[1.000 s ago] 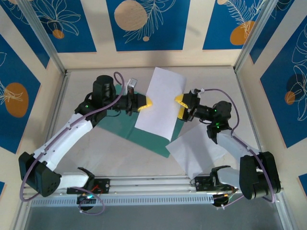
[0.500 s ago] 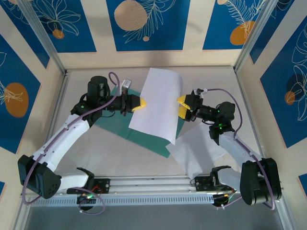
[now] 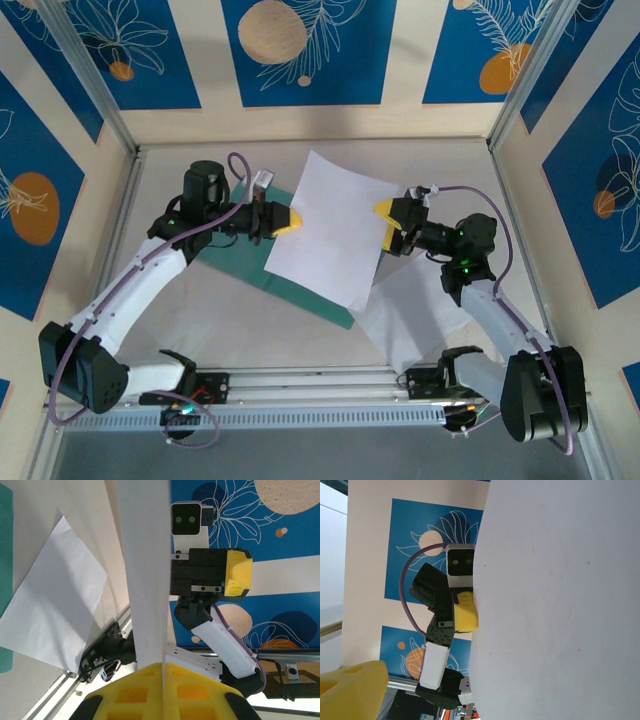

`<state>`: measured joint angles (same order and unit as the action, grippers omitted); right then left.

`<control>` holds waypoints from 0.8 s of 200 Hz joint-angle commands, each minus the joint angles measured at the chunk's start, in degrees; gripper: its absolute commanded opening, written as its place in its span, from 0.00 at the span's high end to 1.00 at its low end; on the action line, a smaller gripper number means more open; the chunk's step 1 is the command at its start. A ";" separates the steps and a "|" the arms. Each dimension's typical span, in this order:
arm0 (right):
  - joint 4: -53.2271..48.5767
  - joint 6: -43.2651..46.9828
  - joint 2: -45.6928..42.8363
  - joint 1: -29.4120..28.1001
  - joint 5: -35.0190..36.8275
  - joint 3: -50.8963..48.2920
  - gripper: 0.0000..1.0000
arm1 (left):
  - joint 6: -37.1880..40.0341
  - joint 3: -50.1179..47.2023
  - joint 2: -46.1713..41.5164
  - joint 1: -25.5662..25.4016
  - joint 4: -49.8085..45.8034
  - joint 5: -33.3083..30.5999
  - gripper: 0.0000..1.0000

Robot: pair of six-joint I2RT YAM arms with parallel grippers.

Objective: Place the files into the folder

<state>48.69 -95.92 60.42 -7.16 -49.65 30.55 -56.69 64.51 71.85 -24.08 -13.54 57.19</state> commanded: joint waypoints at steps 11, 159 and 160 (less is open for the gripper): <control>-1.23 1.43 -1.40 0.21 -0.98 1.60 0.04 | 1.91 -1.59 0.05 0.70 -0.06 1.27 1.00; -12.99 9.66 -4.34 -0.58 -1.15 4.06 0.39 | -8.40 -8.46 -2.33 0.43 20.91 -1.20 1.00; -13.04 9.68 -4.35 -0.58 -1.15 4.07 0.39 | -8.38 -8.45 -2.29 0.43 20.92 -1.20 1.00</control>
<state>39.18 -89.01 57.10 -7.29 -50.00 32.97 -64.58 56.29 70.89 -24.05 3.97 56.36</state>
